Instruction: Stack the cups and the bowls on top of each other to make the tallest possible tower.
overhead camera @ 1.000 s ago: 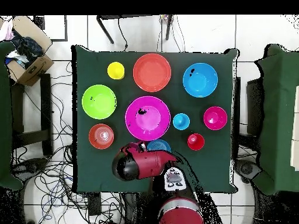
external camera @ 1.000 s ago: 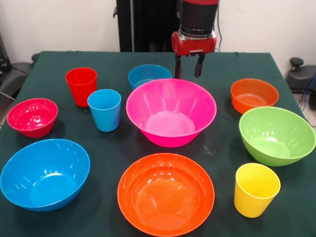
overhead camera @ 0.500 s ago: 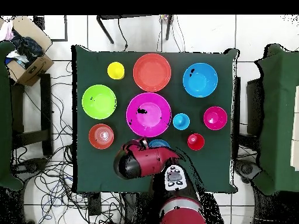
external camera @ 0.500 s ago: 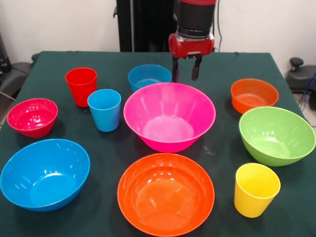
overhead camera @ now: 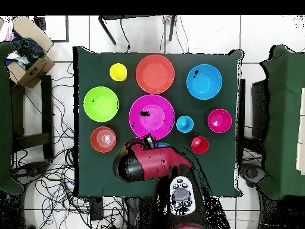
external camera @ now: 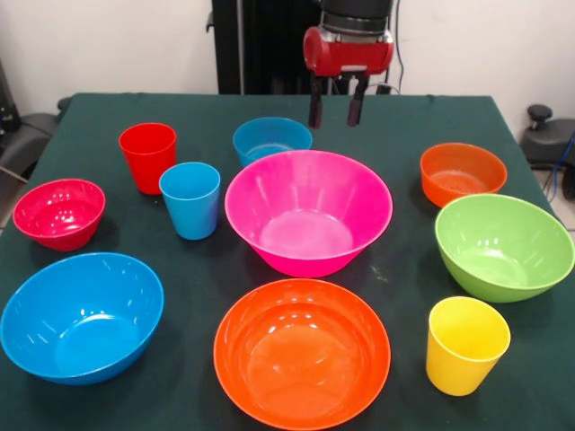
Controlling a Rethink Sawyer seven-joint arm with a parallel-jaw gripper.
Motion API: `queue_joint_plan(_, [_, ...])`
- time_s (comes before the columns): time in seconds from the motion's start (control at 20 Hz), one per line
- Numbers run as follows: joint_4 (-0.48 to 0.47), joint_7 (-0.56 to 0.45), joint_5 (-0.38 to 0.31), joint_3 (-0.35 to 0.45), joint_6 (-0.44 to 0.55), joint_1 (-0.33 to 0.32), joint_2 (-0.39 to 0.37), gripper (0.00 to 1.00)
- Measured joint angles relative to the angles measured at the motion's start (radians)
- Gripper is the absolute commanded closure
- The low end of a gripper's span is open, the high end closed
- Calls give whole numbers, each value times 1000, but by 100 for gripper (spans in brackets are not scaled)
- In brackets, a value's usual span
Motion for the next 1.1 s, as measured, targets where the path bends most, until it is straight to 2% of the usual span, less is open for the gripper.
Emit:
queue_joint_plan(0.25, [-6, 0, 0, 21, 73, -17, -52, 0])
queue_joint_plan(0.45, [-14, 0, -1, 62, 86, -56, -68, 0])
queue_joint_plan(0.7, [-24, 0, -17, 86, 86, -78, -57, 0])
queue_joint_plan(1.1, [-39, 0, -90, 109, 66, -81, -19, 0])
